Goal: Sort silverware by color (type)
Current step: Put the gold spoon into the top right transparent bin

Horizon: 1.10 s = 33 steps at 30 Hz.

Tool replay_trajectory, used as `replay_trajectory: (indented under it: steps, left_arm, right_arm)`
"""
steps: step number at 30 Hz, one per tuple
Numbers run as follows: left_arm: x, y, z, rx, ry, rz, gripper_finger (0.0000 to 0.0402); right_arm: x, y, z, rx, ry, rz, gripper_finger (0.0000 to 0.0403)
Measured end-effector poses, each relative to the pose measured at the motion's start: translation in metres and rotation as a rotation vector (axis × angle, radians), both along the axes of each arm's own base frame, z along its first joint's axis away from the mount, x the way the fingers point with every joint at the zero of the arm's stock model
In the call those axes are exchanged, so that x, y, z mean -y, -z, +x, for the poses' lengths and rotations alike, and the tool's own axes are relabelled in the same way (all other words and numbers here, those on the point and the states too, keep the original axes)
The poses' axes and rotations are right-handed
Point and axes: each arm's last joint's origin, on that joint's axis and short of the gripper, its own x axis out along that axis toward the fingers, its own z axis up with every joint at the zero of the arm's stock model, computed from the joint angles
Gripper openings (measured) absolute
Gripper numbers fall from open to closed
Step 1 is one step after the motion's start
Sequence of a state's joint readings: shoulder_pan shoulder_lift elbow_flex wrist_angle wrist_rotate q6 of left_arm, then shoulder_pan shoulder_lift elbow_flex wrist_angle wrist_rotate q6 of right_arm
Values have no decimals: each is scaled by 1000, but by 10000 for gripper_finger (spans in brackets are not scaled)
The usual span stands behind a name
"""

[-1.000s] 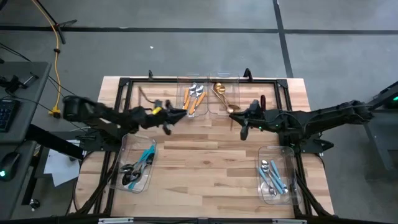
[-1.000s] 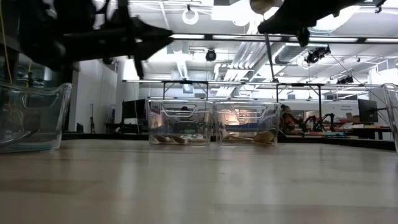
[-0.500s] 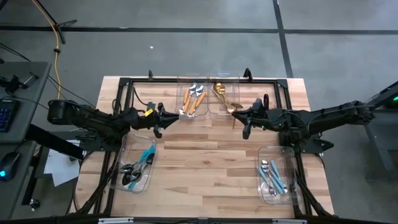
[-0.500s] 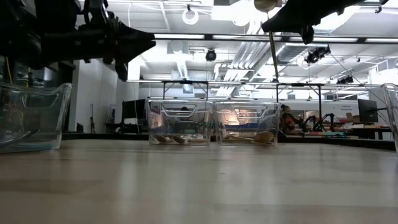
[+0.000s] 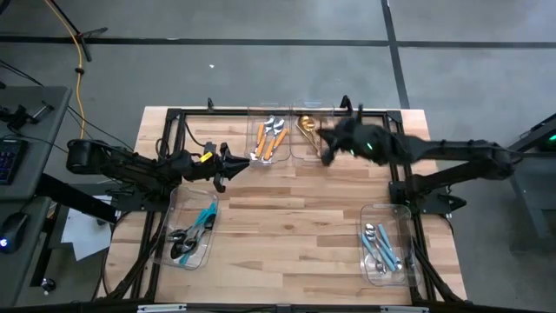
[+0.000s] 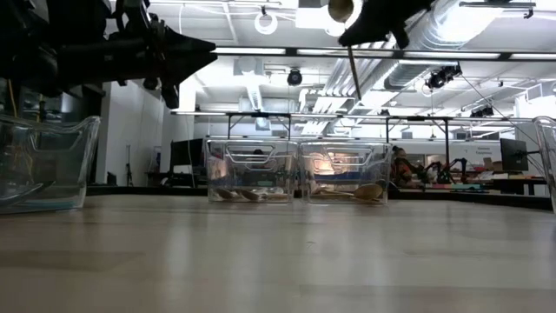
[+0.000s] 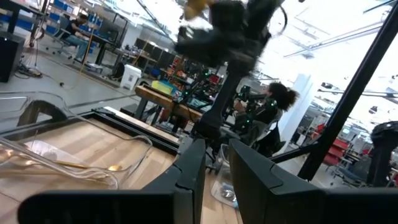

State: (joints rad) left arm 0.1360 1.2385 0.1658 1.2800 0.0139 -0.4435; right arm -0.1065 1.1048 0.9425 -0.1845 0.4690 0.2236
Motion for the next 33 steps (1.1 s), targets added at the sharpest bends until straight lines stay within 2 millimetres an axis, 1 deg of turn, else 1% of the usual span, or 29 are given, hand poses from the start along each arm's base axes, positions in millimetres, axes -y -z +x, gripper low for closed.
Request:
replay_trajectory:
  steps: [2, 5, 7, 9, 12, 17, 20, 22, 28, 33]
  left_arm:
    - [0, 0, 0, 0, 0, 1, 63]
    - [0, 0, 0, -2, -4, 22, 63]
    - [0, 0, 0, -4, -7, 36, 63]
    - [0, 0, 0, -4, -9, 44, 63]
    - [0, -1, 0, 0, -9, 44, 63]
    - [0, -1, 0, 0, -8, 43, 63]
    - [0, -1, 0, 1, -5, 30, 63]
    - [0, -1, 0, 2, -5, 29, 63]
    - [0, -1, 0, 2, -4, 28, 63]
    - [0, -1, 0, 2, -4, 28, 63]
  right_arm:
    - [19, -12, 9, -83, 63, -10, 2]
    - [49, -24, 22, -172, 143, -7, 2]
    - [68, -24, 30, -221, 166, 11, 2]
    - [85, -17, 40, -253, 163, 53, 2]
    - [108, 5, 53, -303, 164, 158, 2]
    - [140, 57, 67, -418, 201, 325, 2]
    - [154, 84, 72, -452, 191, 431, 2]
    - [160, 98, 74, -470, 185, 489, 2]
    - [171, 127, 77, -528, 196, 576, 2]
    - [176, 136, 75, -544, 218, 598, 5]
